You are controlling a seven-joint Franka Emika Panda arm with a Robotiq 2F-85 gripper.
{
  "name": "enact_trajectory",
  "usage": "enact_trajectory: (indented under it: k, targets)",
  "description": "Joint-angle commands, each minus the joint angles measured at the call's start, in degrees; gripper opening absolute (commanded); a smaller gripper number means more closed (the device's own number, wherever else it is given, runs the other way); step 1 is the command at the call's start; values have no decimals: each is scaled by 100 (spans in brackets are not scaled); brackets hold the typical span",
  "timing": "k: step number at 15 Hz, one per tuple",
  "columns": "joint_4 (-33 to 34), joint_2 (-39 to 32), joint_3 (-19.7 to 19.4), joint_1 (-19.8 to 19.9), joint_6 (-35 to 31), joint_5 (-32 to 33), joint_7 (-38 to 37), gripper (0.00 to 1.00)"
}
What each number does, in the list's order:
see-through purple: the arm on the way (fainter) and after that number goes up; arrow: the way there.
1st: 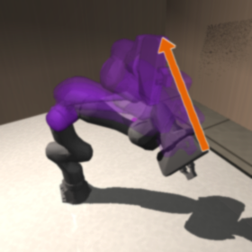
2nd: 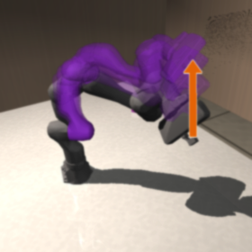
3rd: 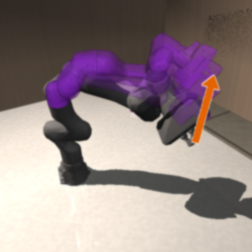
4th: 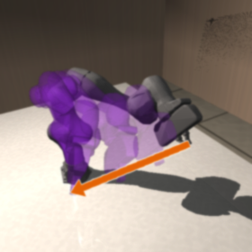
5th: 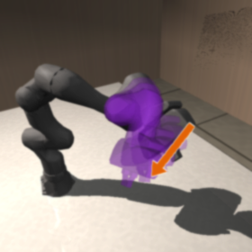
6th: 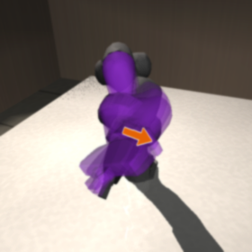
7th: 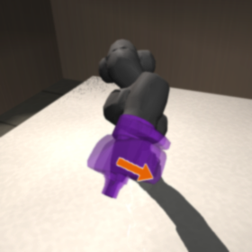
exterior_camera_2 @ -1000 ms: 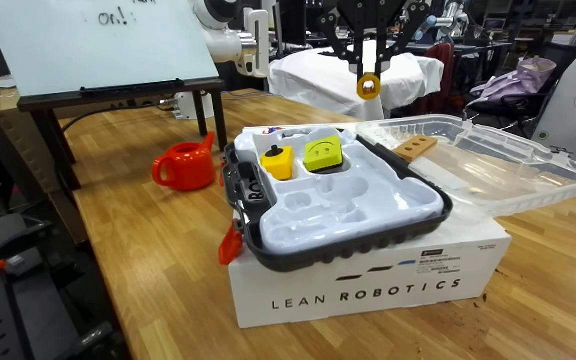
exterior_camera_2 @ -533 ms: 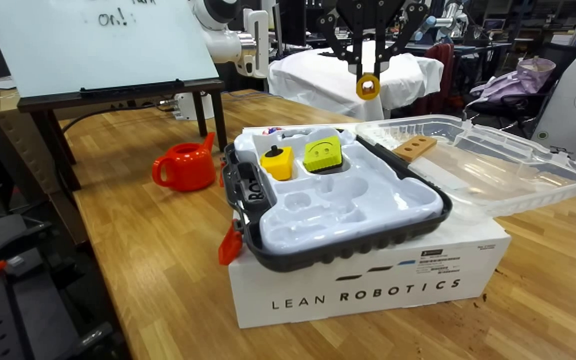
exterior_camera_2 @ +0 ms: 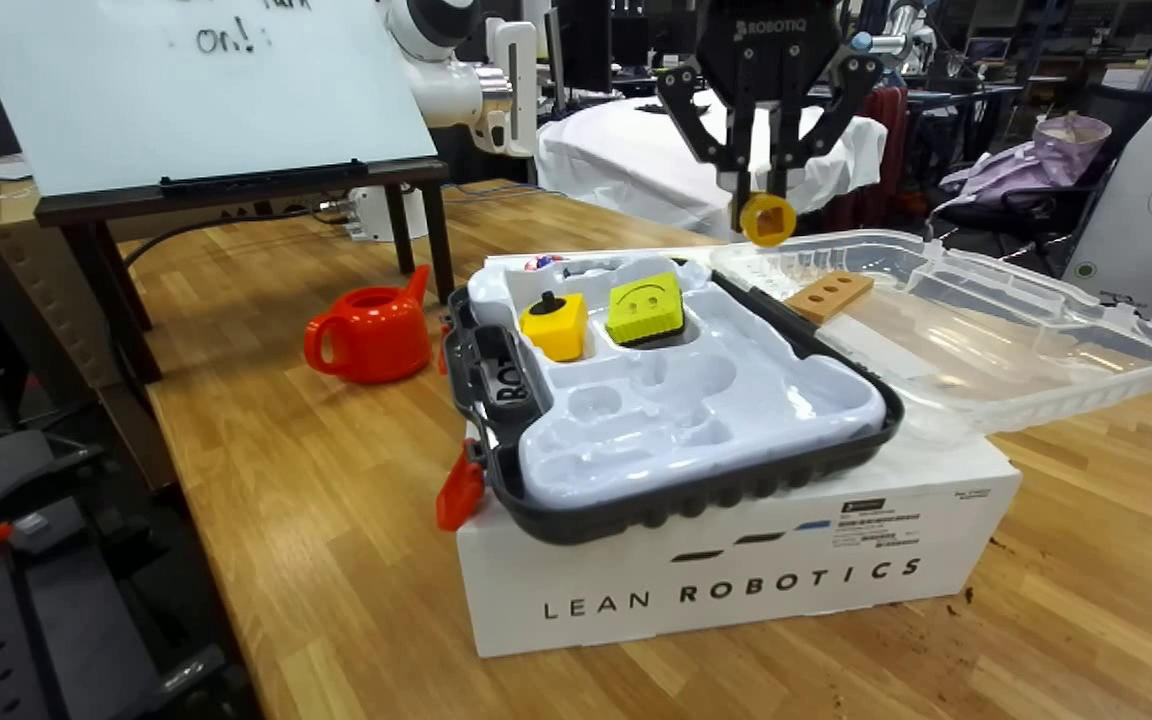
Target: Put the yellow thing on the box in the case
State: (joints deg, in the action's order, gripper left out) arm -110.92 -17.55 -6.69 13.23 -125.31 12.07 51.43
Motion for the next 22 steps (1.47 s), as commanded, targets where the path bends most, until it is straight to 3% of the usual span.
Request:
enact_trajectory:
  k: [1,8,22]
  targets:
    - [189,-181,17,286,12,-52,1260,5]
    - [583,-746,74,480,196,-439,2508,5]
    - [542,-827,183,473,312,-793,2878,5]
